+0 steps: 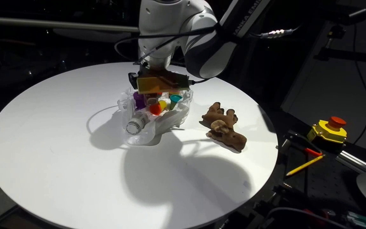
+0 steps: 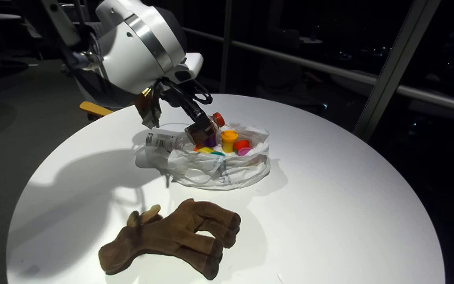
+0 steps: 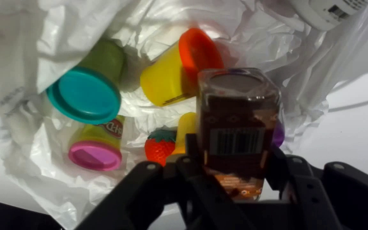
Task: Put all the objects in the white plastic bag
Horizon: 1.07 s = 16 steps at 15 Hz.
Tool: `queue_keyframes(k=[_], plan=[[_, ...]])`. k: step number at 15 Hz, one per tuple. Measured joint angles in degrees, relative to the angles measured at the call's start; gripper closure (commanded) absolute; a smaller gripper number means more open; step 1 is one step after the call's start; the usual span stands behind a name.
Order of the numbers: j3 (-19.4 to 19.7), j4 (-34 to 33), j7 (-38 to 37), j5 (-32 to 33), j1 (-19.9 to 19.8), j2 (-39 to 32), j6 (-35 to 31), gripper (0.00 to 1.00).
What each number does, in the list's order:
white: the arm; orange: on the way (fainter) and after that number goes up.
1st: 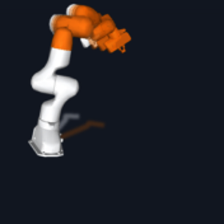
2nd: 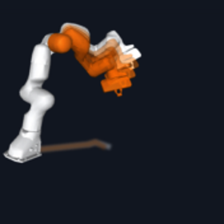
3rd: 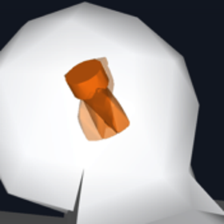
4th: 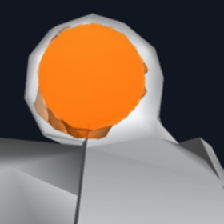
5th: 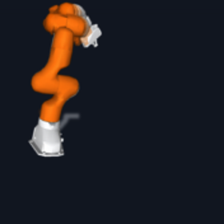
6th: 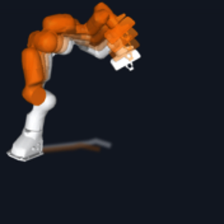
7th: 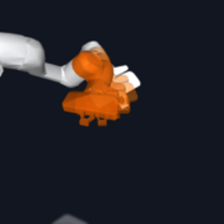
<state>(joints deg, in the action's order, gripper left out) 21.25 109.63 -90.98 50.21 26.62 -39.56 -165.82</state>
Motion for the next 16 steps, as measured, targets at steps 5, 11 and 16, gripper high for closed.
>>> queue_keyframes(k=[5, 11, 16], plan=[[-1.0, -3.3, 0.0, -0.1, -0.6, -2.3, -0.5, 0.76], [-2.3, 0.1, 0.0, 0.0, -0.6, -1.5, -2.2, 0.76], [-2.3, 4.9, 0.0, 0.0, -1.2, -0.3, -3.4, 0.76]])
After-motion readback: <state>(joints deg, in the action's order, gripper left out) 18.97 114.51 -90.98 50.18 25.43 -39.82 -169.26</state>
